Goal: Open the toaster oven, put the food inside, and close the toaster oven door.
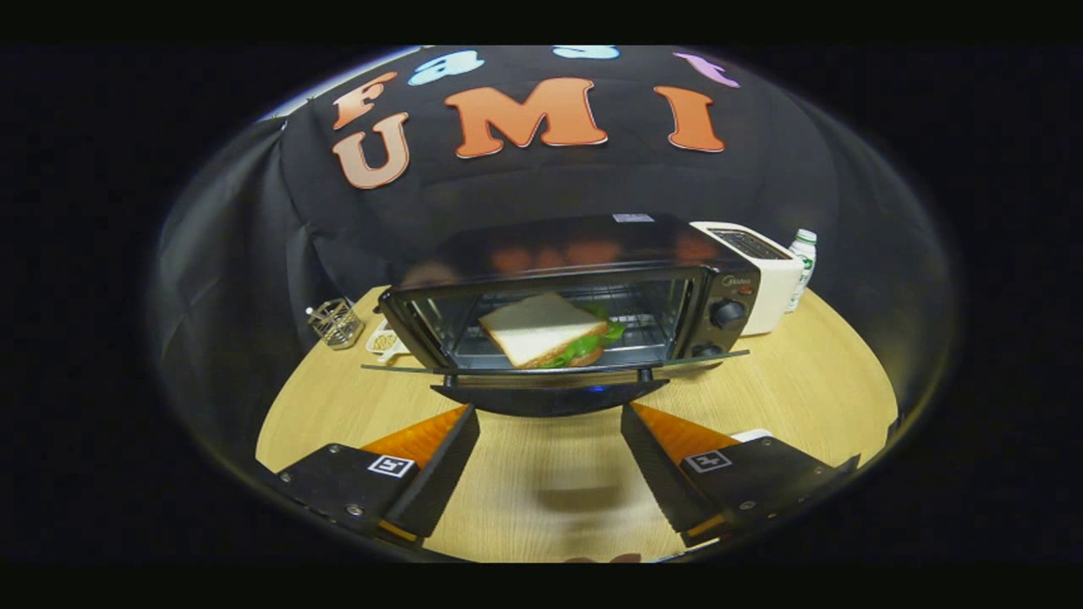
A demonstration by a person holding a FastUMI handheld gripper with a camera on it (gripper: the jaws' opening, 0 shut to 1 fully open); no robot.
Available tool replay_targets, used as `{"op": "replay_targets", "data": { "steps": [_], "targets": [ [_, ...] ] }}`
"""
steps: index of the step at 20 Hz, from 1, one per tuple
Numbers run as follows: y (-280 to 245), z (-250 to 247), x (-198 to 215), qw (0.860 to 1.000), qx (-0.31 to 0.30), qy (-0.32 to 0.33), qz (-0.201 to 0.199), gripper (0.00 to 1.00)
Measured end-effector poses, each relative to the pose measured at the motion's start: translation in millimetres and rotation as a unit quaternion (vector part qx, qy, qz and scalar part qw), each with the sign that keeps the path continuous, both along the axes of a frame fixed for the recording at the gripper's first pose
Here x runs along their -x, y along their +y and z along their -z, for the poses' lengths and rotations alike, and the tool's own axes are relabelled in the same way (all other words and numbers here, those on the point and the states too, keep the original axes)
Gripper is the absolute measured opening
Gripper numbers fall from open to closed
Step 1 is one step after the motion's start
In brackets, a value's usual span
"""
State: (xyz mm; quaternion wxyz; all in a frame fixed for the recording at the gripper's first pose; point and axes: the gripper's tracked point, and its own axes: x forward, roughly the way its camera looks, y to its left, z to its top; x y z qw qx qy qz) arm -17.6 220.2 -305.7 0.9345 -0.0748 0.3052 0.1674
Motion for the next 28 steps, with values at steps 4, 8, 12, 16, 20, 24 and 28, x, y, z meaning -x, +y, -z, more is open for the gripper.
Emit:
{"op": "replay_targets", "data": {
  "steps": [4,8,12,16,20,24,28],
  "targets": [
    [9,-8,-23,1.0,0.011,-0.019,-0.002,0.99],
    [17,-15,-43,0.999,0.007,-0.033,-0.001,0.99],
    [20,-23,-55,0.999,0.002,-0.035,0.003,0.99],
    [13,-33,-48,0.999,0.001,-0.038,0.007,0.99],
    [-3,-69,-55,0.997,0.007,-0.071,0.012,0.99],
    [-23,-134,-70,0.992,0.002,-0.126,0.025,0.99],
    [-44,-212,-75,0.98,0.001,-0.197,0.028,0.99]
  ]
}}
